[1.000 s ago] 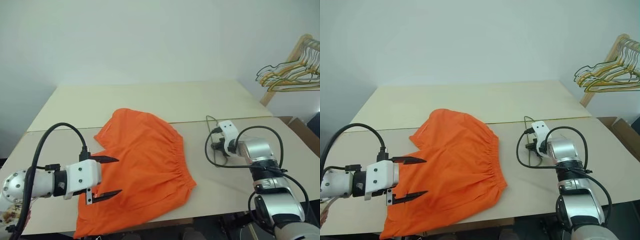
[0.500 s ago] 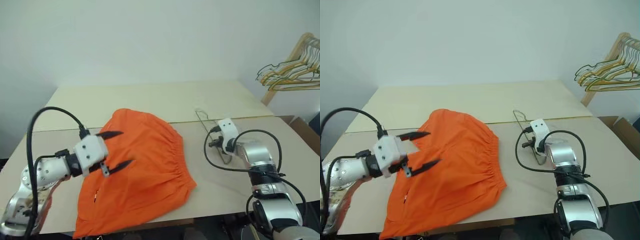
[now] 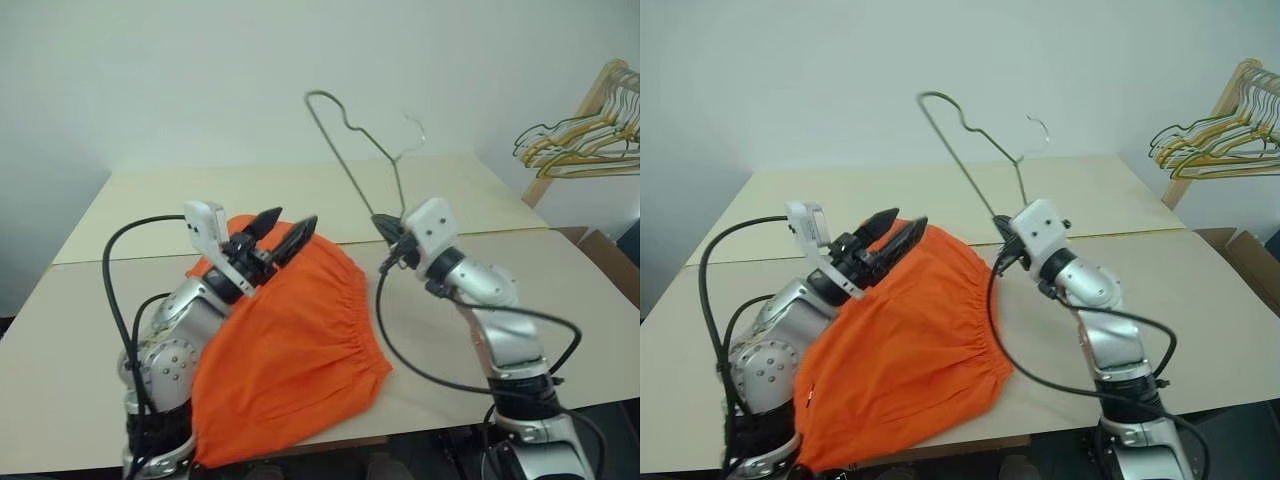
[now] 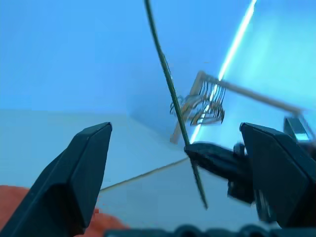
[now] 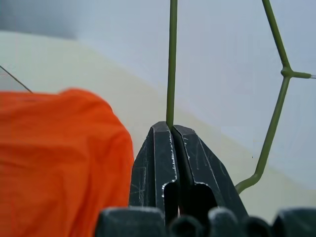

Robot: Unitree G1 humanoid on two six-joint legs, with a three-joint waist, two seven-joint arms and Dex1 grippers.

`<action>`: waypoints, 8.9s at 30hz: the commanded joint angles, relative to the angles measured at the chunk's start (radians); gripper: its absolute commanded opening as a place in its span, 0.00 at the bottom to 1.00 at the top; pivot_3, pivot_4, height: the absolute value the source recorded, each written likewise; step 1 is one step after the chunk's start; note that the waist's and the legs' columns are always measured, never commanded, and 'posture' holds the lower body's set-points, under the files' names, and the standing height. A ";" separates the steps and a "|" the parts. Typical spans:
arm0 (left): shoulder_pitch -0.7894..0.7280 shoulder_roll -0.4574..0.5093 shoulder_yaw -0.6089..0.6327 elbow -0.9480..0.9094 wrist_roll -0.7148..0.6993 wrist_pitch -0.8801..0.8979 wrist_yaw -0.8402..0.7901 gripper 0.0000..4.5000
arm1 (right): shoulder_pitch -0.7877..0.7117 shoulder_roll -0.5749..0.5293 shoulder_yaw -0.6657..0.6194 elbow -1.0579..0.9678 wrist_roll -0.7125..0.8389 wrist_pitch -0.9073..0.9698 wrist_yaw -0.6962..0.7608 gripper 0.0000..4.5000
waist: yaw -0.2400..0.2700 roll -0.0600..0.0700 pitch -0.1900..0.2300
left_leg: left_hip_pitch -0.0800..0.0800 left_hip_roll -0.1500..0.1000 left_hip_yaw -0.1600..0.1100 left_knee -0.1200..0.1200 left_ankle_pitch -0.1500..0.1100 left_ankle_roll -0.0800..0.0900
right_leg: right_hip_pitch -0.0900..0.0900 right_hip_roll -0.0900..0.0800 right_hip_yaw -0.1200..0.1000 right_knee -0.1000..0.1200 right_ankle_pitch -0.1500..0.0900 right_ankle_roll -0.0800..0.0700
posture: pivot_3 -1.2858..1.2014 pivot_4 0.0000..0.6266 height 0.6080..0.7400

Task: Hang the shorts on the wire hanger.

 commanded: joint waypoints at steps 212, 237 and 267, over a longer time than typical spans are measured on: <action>0.295 0.702 -0.190 -0.058 0.266 -0.300 -0.756 0.99 | 0.149 -0.841 0.012 0.416 0.742 1.129 0.890 0.00 | -0.003 0.003 0.007 | 0.005 0.002 0.005 0.008 -0.011 0.019 | 0.013 0.003 0.002 -0.003 -0.002 0.002 | 0.52 0.00 1.00; 0.329 0.674 -0.220 -0.081 0.339 -0.318 -0.699 0.99 | -0.245 -0.592 0.400 0.804 0.530 1.029 1.117 0.00 | 0.014 0.004 0.009 | 0.008 0.002 0.004 0.008 -0.011 0.018 | 0.011 0.002 0.001 -0.002 -0.002 0.002 | 0.55 0.00 1.00; 0.226 0.629 -0.246 -0.008 0.391 -0.375 -0.677 0.99 | -0.173 -0.330 0.011 0.711 0.432 0.606 0.772 0.00 | 0.027 0.005 0.008 | -0.001 0.001 0.004 0.008 -0.008 0.013 | 0.002 0.001 0.000 0.000 -0.001 0.001 | 0.54 0.00 1.00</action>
